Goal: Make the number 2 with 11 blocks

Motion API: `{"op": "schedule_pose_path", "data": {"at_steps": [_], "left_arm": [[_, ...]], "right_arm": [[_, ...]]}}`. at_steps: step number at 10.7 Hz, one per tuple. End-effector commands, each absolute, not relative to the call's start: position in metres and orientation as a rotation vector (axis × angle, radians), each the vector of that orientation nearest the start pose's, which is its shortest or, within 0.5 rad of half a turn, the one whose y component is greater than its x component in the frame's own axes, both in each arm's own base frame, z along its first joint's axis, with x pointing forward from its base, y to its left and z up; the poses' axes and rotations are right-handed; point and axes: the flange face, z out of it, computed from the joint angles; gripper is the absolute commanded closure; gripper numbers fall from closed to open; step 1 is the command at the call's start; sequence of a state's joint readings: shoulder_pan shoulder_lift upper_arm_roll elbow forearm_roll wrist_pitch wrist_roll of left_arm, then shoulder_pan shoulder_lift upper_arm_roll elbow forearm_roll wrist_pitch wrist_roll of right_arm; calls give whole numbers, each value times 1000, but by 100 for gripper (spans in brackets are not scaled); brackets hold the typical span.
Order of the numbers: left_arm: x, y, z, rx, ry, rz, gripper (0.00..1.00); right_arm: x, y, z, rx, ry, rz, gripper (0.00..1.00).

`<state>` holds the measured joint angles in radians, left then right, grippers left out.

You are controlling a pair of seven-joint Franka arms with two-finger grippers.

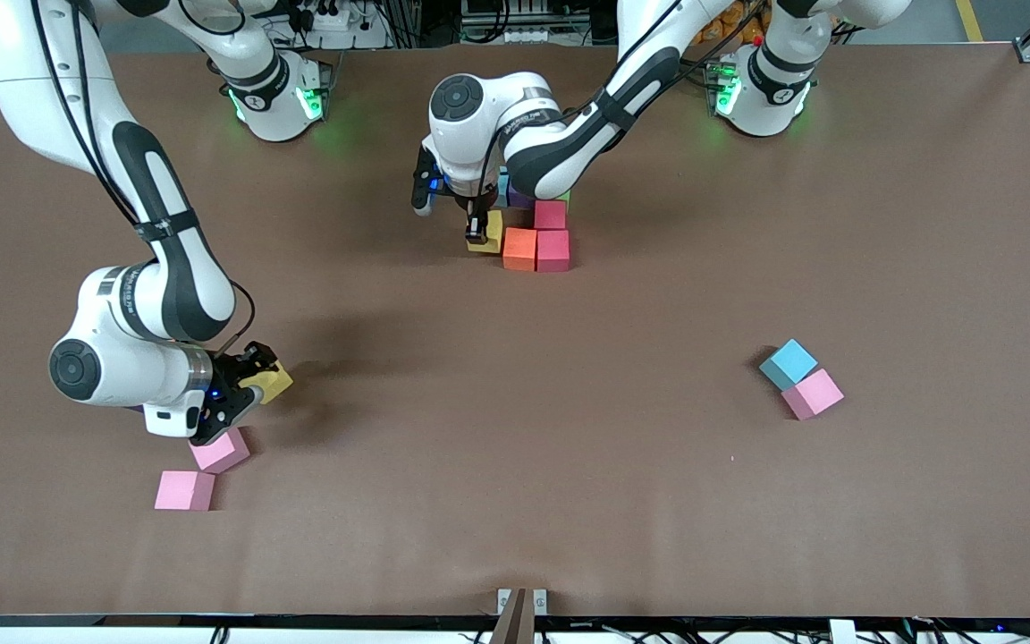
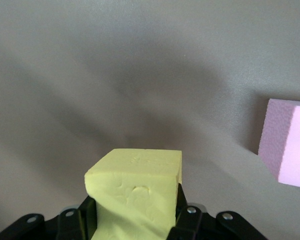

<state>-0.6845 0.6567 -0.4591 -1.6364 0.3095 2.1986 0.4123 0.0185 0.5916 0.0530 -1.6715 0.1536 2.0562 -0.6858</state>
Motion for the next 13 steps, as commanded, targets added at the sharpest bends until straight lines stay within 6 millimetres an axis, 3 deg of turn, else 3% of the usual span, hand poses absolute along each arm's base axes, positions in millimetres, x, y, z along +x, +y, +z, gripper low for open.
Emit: {"op": "schedule_pose_path", "data": {"at_steps": [1,13], "left_arm": [[329,-607,257,-2115,2354,5,86],[329,-604,235,-2089,2362,28,86]], "right_arm": [[655,49,245,-2749,-933,211,79],[655,49,245,-2749,-932,210,79]]}}
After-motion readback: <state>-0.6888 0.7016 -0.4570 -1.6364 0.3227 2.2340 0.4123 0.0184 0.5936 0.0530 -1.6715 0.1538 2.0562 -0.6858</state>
